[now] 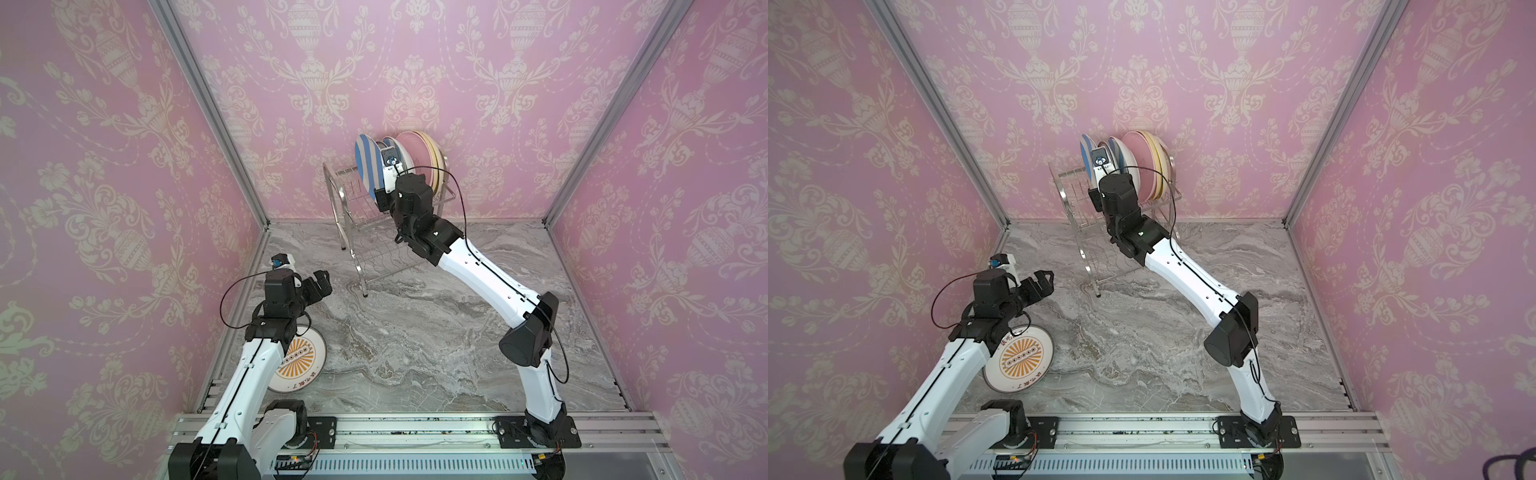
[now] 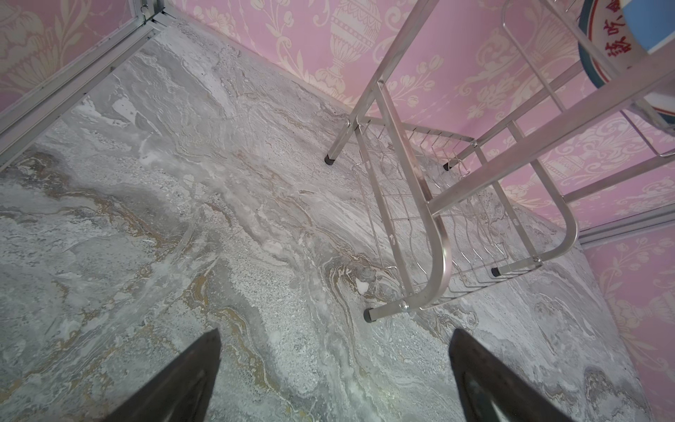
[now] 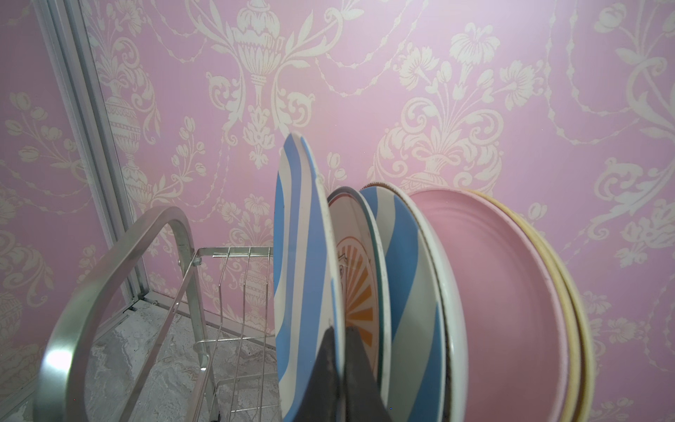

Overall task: Load the plates into the dish rack
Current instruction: 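Lower the striped plate into the rack slot in front of the sunburst plate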

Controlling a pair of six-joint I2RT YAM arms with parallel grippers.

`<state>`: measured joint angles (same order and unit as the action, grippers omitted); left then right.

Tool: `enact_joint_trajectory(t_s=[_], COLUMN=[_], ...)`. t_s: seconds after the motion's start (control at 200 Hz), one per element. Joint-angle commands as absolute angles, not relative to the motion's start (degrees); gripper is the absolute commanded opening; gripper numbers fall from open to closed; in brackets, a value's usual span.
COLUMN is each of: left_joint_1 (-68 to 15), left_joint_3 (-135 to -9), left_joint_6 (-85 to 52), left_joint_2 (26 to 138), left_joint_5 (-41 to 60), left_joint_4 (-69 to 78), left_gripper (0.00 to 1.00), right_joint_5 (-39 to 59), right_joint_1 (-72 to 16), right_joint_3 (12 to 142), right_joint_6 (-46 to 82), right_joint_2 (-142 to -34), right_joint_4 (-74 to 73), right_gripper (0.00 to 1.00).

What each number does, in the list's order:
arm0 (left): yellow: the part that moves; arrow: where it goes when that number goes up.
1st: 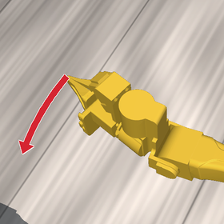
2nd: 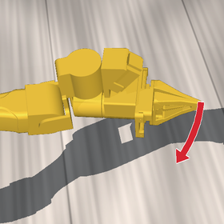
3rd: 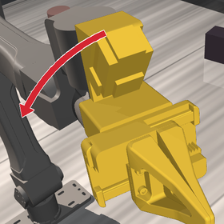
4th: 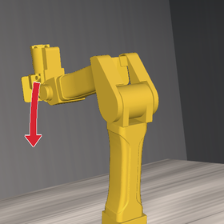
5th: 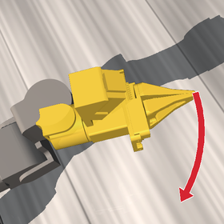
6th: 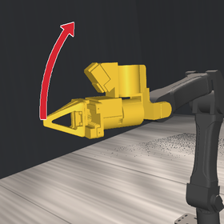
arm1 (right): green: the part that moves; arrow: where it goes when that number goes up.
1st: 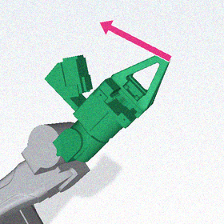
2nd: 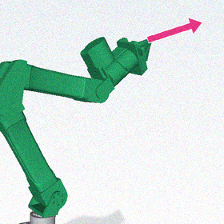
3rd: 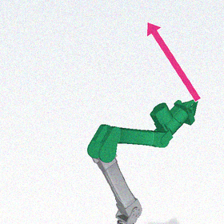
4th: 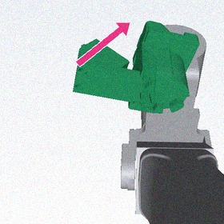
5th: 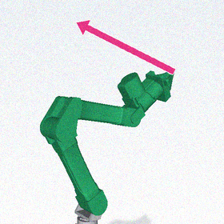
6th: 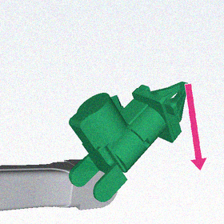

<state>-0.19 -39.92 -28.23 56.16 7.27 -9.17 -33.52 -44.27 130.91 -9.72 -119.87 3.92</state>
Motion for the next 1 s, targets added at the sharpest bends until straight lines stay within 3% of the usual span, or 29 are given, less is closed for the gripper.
enact_joint_trajectory(t_s=[0.0,0.716,0.881,0.996], left_joint_1=[0.4,1.4,1.7,2.0], left_joint_3=[-38.9,-38.4,-38.4,-38.9], left_joint_6=[-29.1,-28.3,-28.1,-27.7], left_joint_2=[55.3,53.9,54.1,54.4], left_joint_5=[8.8,9.0,8.9,8.7], left_joint_4=[-10.6,-11.7,-12.0,-12.2], left_gripper=[0.99,0.99,0.99,0.99], right_joint_5=[-34.5,-34.8,-34.9,-34.8], right_joint_1=[-44.7,-44.8,-44.8,-44.8], right_joint_3=[134.0,134.1,134.4,135.0], right_joint_6=[-9.4,-7.6,-7.7,-8.0], right_joint_2=[-120.7,-123.0,-123.3,-123.3], right_joint_4=[1.7,3.4,3.8,4.4], right_gripper=[0.00,0.00,0.17,0.22])
